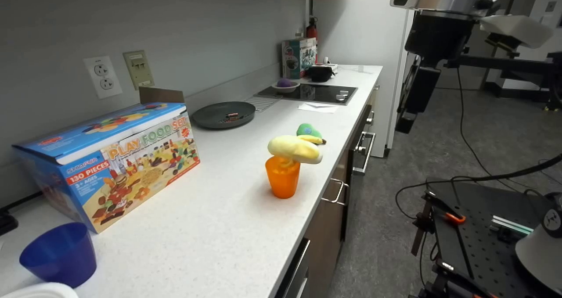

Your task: Remove the banana plushie from the cup

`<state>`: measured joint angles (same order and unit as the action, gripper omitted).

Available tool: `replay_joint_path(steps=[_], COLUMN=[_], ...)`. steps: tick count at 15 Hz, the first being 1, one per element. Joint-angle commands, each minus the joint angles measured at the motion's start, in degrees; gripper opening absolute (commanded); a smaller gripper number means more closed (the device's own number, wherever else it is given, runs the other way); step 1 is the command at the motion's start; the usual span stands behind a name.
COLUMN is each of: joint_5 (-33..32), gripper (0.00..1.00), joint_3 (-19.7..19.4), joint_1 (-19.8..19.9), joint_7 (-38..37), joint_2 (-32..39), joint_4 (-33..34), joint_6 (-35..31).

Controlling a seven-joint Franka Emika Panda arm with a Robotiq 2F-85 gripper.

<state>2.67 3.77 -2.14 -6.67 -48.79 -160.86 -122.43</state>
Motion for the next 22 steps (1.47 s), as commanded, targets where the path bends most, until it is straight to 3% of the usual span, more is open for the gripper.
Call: replay_joint_path(steps=[1,22], joint_5=[0.1,0.2], gripper=[1.00,1.00], joint_3=[0.1,0.2], joint_1=[0.1,0.4], joint_7=[0.1,-1.2], joint_2=[0.0,0.9], joint_4=[0.1,1.7], joint_6=[0.2,0.2])
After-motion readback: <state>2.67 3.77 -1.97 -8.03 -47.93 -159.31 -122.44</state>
